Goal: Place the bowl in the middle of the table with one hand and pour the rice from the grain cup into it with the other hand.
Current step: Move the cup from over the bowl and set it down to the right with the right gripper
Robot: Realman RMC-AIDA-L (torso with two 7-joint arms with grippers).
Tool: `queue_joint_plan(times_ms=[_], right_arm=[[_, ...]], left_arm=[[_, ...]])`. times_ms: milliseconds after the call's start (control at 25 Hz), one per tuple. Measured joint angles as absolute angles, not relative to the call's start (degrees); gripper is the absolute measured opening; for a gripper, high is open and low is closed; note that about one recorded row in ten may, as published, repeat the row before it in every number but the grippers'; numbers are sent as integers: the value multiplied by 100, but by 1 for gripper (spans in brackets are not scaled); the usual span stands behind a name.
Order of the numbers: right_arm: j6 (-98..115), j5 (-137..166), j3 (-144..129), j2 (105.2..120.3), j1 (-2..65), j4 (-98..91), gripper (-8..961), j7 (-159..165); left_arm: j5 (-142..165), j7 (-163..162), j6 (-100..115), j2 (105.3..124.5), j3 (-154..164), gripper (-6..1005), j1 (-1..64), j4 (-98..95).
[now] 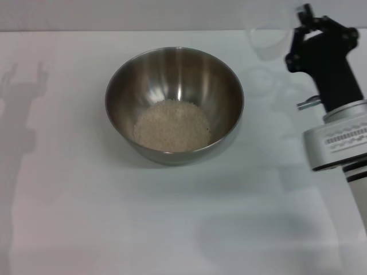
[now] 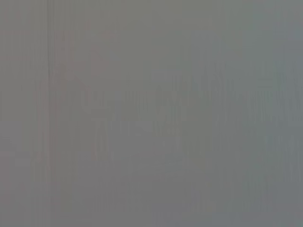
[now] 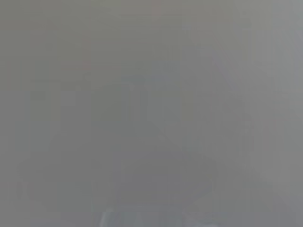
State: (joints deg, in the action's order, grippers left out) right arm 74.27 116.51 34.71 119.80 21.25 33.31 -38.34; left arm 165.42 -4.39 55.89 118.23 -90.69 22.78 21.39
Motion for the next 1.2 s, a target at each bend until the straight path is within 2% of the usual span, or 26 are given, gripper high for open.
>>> queue_joint_plan(times_ms=[600,1200], right_arm=[[7268,10696,3402,11973,1826,3085,1,-2315],[6839,10471,3407,11970,1932,2758,0,-1260]], left_arm=[[16541,-439,5589,11821,-9052,573,2325,2151],[16541,-439,5589,11830,-9035,573,2388,2154]])
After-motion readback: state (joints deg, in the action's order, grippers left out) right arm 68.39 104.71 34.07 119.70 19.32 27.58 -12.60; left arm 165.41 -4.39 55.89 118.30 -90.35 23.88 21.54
